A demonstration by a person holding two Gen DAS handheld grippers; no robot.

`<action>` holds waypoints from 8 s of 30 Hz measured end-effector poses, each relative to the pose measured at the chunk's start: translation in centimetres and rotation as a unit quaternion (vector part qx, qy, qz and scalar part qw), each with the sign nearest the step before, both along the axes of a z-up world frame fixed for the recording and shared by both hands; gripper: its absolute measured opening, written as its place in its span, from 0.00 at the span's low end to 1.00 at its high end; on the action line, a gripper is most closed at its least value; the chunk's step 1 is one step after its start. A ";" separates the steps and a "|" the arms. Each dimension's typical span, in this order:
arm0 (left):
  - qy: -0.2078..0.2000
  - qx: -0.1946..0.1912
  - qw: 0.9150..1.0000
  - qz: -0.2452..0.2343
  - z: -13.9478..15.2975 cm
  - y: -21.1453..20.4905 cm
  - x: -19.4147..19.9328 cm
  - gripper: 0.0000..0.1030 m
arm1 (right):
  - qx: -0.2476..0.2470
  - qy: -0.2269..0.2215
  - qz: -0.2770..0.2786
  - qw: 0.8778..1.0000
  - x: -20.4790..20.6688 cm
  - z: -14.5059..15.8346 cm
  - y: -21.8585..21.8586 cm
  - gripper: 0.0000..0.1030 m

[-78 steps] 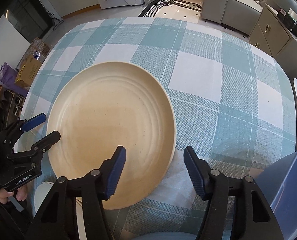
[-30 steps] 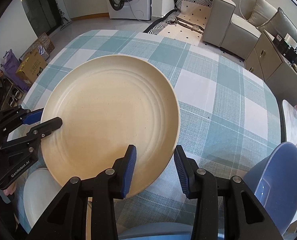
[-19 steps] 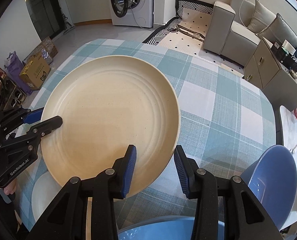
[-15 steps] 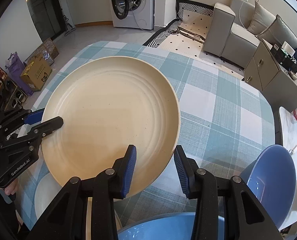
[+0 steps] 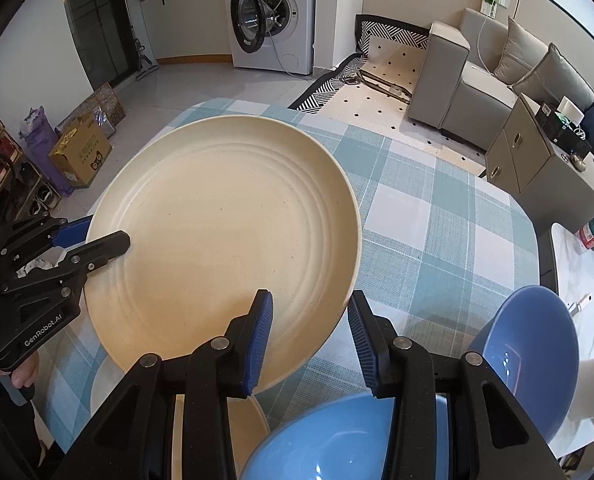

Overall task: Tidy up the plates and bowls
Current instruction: 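Lift the cream plate with both tools and carry it toward the blue bowls, then lower the held cream plate onto the stacked plates with both tools, then open both tools to release the plate on the stack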

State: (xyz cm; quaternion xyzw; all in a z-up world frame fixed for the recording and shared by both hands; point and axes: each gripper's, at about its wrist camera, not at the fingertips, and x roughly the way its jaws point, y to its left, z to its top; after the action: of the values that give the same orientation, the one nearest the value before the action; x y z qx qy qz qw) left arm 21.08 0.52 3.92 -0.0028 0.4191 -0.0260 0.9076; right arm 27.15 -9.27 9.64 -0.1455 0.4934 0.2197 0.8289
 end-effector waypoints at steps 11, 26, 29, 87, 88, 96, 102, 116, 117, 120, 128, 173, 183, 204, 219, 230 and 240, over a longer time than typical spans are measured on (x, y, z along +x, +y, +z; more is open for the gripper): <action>-0.017 0.002 1.000 0.000 1.5 0.0 -1.9 0.24 | 0.008 -0.015 0.003 1.000 -2.3 1.7 -0.1 0.40; -0.029 0.004 1.000 0.001 2.5 0.2 -3.6 0.24 | 0.019 -0.030 0.010 0.999 -5.0 3.2 -0.2 0.40; -0.031 0.001 1.000 0.000 2.6 0.4 -4.0 0.24 | 0.023 -0.037 0.012 0.999 -5.6 3.6 -0.2 0.40; -0.026 -0.009 1.000 -0.003 1.0 0.8 -9.5 0.25 | 0.053 -0.071 0.015 0.996 -14.2 1.8 -0.6 0.40; -0.025 -0.010 1.000 -0.002 0.8 0.8 -9.6 0.25 | 0.050 -0.072 0.016 0.996 -14.4 1.7 -0.5 0.40; -0.019 -0.014 1.000 0.000 -0.1 0.8 -10.3 0.25 | 0.051 -0.069 0.010 0.996 -15.6 0.8 -0.6 0.40; -0.022 -0.014 1.000 -0.010 -0.5 0.4 -11.1 0.25 | 0.050 -0.068 0.004 0.996 -16.4 0.1 -1.1 0.40; -0.021 -0.011 1.000 -0.011 -1.3 -0.3 -12.0 0.25 | 0.047 -0.076 -0.003 0.996 -18.9 -1.4 -1.5 0.40; -0.022 -0.010 1.000 -0.011 -1.4 -0.4 -12.0 0.25 | 0.050 -0.076 -0.004 0.996 -19.0 -1.5 -1.6 0.40; -0.027 -0.008 0.999 -0.015 -1.5 -0.6 -12.3 0.25 | 0.050 -0.081 -0.007 0.995 -19.4 -1.6 -1.9 0.40; -0.038 -0.001 0.999 -0.023 -1.8 -1.1 -12.9 0.25 | 0.052 -0.094 -0.010 0.994 -20.4 -2.3 -2.4 0.40; -0.023 0.002 0.999 -0.037 -5.0 -2.3 -13.8 0.25 | 0.027 -0.088 -0.010 0.996 -21.9 -5.8 -3.3 0.41; -0.016 0.008 0.999 -0.039 -5.7 -2.6 -13.7 0.26 | 0.016 -0.083 -0.012 0.996 -21.6 -6.5 -3.1 0.41; -0.004 0.022 0.999 -0.047 -6.7 -3.2 -13.1 0.27 | -0.004 -0.078 -0.017 0.997 -21.0 -7.6 -3.0 0.44; 0.004 0.035 0.998 -0.052 -6.7 -3.7 -12.9 0.32 | 0.010 -0.082 -0.008 0.997 -21.1 -7.4 -3.2 0.49; 0.026 0.026 0.997 -0.067 -6.4 -4.5 -12.8 0.55 | 0.025 -0.072 0.003 0.997 -21.5 -7.3 -3.1 0.64; 0.010 0.003 0.999 -0.052 -5.0 -3.5 -13.2 0.77 | 0.043 -0.079 0.015 0.996 -21.7 -5.8 -3.0 0.83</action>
State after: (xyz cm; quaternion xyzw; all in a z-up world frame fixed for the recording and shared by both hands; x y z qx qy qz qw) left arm 7.87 -2.94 -1.10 0.0220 0.4277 -0.0720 0.9008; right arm 5.45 -12.24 3.86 -0.1340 0.4143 0.2405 0.8675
